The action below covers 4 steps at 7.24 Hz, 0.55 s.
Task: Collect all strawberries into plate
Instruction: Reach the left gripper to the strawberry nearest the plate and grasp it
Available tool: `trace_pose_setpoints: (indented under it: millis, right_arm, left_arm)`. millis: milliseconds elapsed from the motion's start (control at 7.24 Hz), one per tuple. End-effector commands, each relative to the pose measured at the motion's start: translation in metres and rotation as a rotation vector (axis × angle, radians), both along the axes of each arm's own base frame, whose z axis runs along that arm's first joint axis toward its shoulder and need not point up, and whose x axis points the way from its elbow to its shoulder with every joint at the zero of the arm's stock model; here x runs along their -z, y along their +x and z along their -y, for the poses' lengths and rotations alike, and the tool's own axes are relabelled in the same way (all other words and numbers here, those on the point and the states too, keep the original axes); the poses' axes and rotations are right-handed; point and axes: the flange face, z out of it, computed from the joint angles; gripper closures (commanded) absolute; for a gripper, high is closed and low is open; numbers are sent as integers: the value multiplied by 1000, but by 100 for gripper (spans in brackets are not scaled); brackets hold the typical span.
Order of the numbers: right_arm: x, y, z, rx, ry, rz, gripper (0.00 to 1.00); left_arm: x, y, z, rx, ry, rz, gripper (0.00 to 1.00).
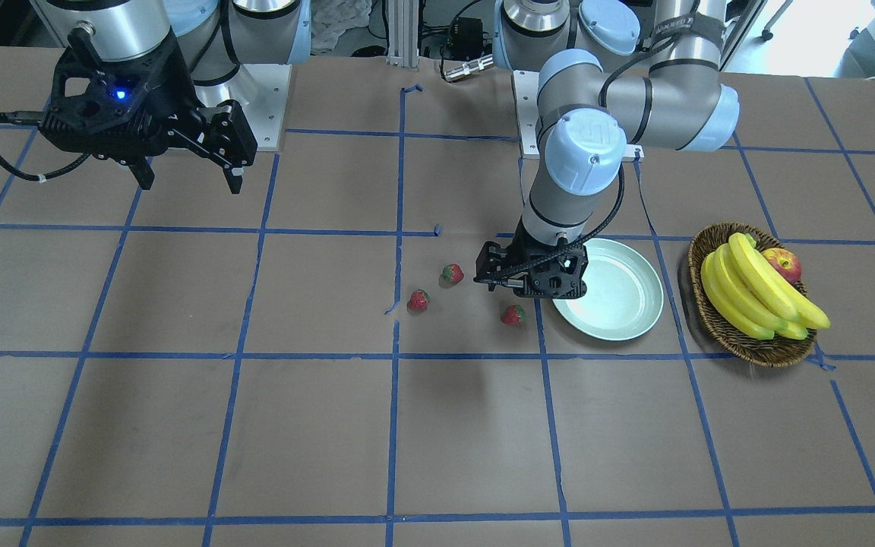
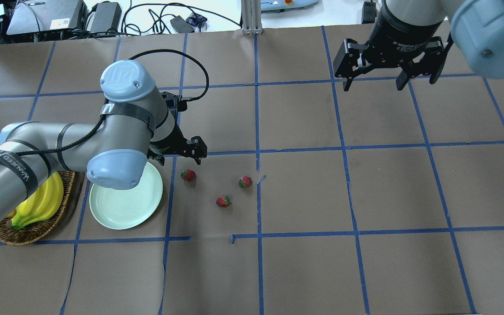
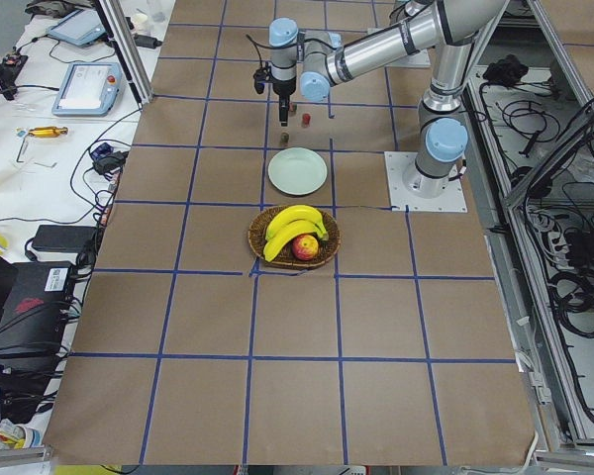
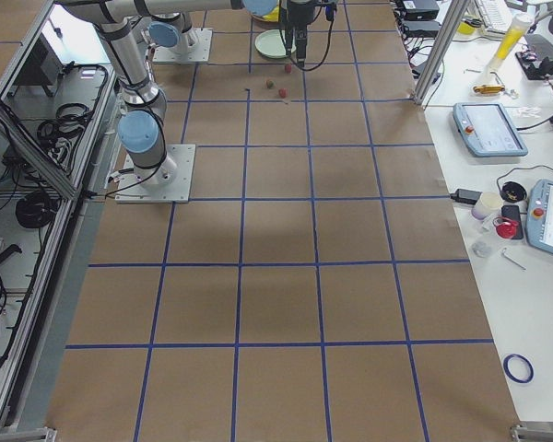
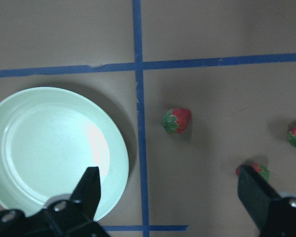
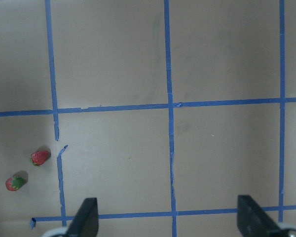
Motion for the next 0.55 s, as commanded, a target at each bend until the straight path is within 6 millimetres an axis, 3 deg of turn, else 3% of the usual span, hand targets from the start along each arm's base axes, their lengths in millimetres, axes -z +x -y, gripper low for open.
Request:
trace_pose_setpoints:
  millis: [0,276,414]
  right_arm:
    - [0,0,0,1,0,0,0]
    - [0,0,0,0,2,2,0]
    - [0,0,0,0,0,2,0]
  left_arm:
    - [42,0,5,-6,51,13,6]
    - [70,0,10,-8,59,21,13]
    - [76,0,11,-8,68,22,30]
